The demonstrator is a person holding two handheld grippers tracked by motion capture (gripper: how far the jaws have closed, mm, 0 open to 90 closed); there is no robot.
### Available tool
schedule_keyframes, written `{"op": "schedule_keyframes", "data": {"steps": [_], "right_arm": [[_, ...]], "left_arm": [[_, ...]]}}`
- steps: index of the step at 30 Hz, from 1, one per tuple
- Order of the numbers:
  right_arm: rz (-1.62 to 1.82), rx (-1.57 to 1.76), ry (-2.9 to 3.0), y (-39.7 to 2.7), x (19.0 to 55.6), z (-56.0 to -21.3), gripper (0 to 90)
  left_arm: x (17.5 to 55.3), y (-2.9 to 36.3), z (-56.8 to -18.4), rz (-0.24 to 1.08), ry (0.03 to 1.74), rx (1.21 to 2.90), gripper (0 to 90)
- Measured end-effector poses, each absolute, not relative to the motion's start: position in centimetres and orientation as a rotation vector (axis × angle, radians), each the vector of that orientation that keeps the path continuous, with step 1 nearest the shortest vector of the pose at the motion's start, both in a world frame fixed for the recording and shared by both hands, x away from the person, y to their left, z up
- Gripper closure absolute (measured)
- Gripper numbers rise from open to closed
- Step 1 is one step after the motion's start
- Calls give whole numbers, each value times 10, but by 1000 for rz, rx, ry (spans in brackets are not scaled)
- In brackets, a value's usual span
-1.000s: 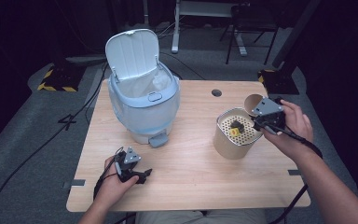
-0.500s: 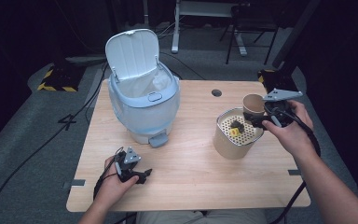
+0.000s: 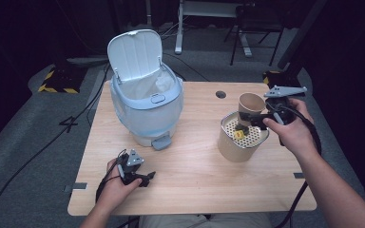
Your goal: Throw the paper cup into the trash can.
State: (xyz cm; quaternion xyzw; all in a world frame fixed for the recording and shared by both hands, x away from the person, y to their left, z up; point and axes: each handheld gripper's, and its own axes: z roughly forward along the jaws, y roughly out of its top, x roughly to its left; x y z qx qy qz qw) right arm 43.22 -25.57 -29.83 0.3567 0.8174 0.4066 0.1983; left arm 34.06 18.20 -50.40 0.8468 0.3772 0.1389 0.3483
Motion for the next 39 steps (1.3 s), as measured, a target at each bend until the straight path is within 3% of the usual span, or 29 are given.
{"op": "schedule_keyframes", "data": {"steps": [22,39], "right_arm": [[1223,855,2344,-171,470,-247,310],[1217,848,2330,-105,483,-231,308]], "left_arm": [[341,182,-504,359,984,2194,183],[341,182,-504,366,984,2196,183]]}}
